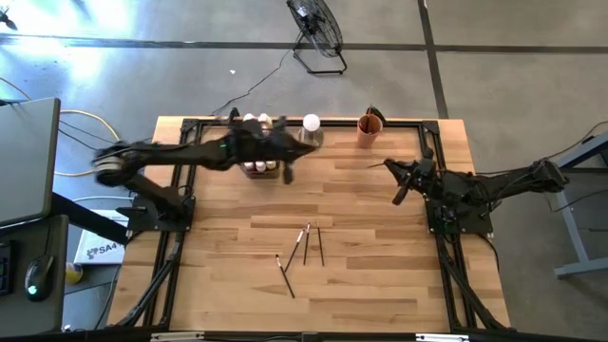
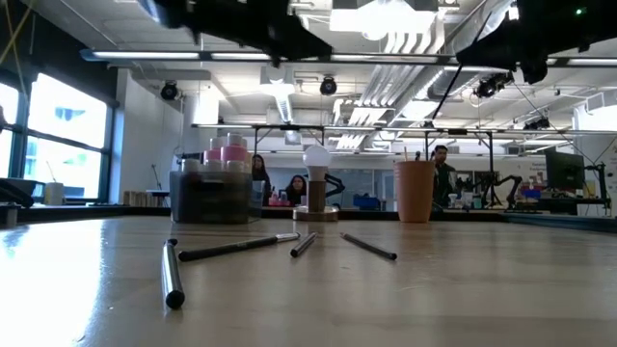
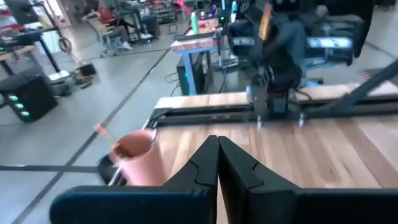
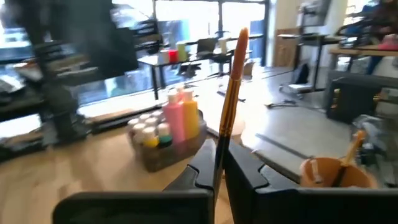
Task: Pick & Place Paint Supplies
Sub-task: Put the orange paintbrush into the orange cup
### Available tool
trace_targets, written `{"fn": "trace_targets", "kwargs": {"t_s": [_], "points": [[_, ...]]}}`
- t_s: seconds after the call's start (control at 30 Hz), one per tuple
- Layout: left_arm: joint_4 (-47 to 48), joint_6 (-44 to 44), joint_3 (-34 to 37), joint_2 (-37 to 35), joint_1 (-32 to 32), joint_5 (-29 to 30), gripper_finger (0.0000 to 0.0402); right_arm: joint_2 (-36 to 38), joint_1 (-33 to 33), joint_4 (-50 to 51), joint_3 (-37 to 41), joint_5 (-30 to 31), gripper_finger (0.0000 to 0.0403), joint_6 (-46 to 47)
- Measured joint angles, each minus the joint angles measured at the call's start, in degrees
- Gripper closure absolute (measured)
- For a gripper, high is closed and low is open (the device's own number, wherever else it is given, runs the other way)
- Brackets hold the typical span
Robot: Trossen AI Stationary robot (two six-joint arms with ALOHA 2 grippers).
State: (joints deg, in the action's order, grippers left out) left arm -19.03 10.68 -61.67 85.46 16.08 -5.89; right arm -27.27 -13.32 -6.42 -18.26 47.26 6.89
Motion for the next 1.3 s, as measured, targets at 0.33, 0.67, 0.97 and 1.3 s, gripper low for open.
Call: {"fn": "trace_targets", "kwargs": {"t_s": [0.33, 0.67, 0.97, 1.3], "points": [[6.57, 1.07, 20.84, -27.57, 0.04, 1.11, 0.0398, -5.94, 14.31, -8.86, 0.0, -8.2, 0.0396, -0.83], [10.81, -2.23, 34.09, -49.91, 0.04, 3.89, 0.0398, -20.27, 31.57, -10.45, -7.84, -19.15, 0.0396, 0.5], [19.67, -5.18, 35.43, -57.39, 0.04, 3.82, 0.0398, -30.8, 41.02, -9.25, -15.02, -19.19, 0.0396, -2.22], [19.3, -5.39, 35.43, -57.06, 0.04, 3.8, 0.0398, -37.27, 48.91, -8.12, -15.34, -22.64, 0.0397, -0.1]]}}
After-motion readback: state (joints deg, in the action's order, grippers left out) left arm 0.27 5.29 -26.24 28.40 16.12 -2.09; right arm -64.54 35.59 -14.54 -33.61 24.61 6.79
